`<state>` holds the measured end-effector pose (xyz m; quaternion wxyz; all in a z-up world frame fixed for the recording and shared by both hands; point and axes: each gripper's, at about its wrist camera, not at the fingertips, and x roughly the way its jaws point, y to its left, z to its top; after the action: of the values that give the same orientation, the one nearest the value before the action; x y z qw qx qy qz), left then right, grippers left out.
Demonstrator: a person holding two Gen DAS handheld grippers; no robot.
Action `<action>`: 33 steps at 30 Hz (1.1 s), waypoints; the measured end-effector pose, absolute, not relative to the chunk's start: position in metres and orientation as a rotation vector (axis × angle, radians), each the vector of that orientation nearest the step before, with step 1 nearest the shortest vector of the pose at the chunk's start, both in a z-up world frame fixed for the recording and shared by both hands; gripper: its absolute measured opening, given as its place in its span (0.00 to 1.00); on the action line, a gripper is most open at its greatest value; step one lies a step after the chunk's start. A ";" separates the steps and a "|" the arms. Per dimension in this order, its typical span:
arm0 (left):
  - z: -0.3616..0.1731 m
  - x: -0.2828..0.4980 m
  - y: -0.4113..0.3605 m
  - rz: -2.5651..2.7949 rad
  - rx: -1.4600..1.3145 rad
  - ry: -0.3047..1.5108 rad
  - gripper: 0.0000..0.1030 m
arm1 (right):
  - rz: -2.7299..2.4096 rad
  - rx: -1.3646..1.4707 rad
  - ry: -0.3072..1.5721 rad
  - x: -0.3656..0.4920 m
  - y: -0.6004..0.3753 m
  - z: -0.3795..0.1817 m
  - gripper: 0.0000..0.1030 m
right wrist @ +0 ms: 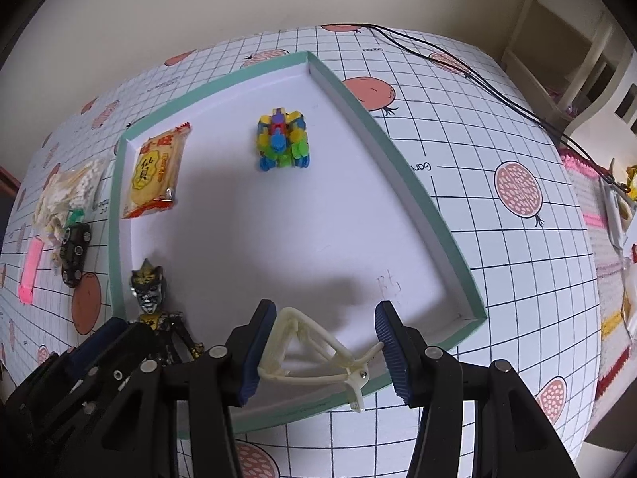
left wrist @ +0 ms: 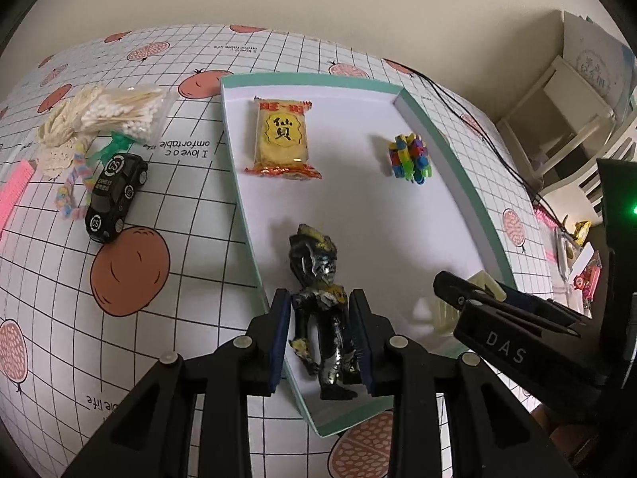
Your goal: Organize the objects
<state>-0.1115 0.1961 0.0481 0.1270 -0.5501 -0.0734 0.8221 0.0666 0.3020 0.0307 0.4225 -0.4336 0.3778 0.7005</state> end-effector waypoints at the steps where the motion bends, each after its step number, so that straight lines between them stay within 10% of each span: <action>1: 0.049 -0.111 0.195 2.391 -1.599 -0.218 0.30 | 1.755 -1.084 0.940 0.066 0.301 0.031 0.53; 22: 0.067 -0.114 0.153 2.523 -1.557 -0.317 0.31 | 1.822 -0.972 0.888 0.061 0.298 0.051 0.56; 33: 0.055 -0.117 0.114 2.590 -1.680 -0.381 0.56 | 1.882 -0.963 0.857 0.046 0.289 0.053 0.75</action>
<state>-0.1169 0.1141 0.0551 0.0155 -0.5400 -0.1225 0.8325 0.0459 0.2890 0.0530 0.4169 -0.3837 0.3414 0.7499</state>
